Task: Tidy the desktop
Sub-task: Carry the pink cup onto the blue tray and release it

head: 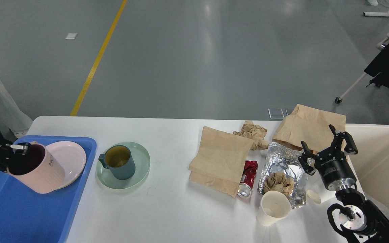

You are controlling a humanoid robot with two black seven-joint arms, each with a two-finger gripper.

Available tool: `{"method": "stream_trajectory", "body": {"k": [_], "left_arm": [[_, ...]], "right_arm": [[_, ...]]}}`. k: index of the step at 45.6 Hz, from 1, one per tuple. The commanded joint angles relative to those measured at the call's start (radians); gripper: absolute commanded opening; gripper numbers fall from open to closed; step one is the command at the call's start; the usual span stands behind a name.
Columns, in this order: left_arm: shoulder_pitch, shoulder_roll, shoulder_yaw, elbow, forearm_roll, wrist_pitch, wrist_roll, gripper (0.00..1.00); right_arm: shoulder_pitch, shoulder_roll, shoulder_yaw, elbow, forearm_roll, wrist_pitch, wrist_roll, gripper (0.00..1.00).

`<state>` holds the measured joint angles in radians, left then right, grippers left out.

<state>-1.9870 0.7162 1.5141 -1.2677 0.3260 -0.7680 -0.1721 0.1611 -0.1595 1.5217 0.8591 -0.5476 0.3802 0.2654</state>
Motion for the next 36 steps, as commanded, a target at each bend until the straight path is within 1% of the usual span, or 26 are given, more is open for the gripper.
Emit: {"method": "stream_trajectory", "body": {"k": [1,7,12,13,18,22,26,36], "left_arm": [[0.192,0.08,-0.09,0.204,0.07,-0.045,-0.007,0.01],[0.422,0.117,-0.28,0.402,0.134,-0.096,-0.017,0.01],[0.614,0.13,-0.42,0.577,0.156,-0.106,-0.044,0.02],[0.663,0.135,-0.451,0.628,0.16,-0.108,-0.052,0.02],[0.815,0.131,-0.554,0.801,0.163,-0.106,-0.066,0.02],[0.928,0.124,-0.632,0.904,0.169,-0.105,-0.067,0.02],[0.987,0.115,-0.669,0.936,0.18,-0.097,-0.067,0.02],[0.998,0.092,-0.692,0.936,0.179,-0.094,-0.069,0.03]], "right_arm": [[0.0,0.0,0.0,0.0,0.0,-0.001,0.0,1.0],[0.0,0.0,0.0,0.0,0.0,-0.001,0.0,1.0],[0.0,0.0,0.0,0.0,0.0,-0.001,0.0,1.0],[0.0,0.0,0.0,0.0,0.001,-0.001,0.0,1.0],[0.0,0.0,0.0,0.0,0.0,0.0,0.0,1.0],[0.0,0.0,0.0,0.0,0.0,0.0,0.0,1.0],[0.0,0.0,0.0,0.0,0.0,0.0,0.0,1.0],[0.0,0.0,0.0,0.0,0.0,0.0,0.0,1.0]]}}
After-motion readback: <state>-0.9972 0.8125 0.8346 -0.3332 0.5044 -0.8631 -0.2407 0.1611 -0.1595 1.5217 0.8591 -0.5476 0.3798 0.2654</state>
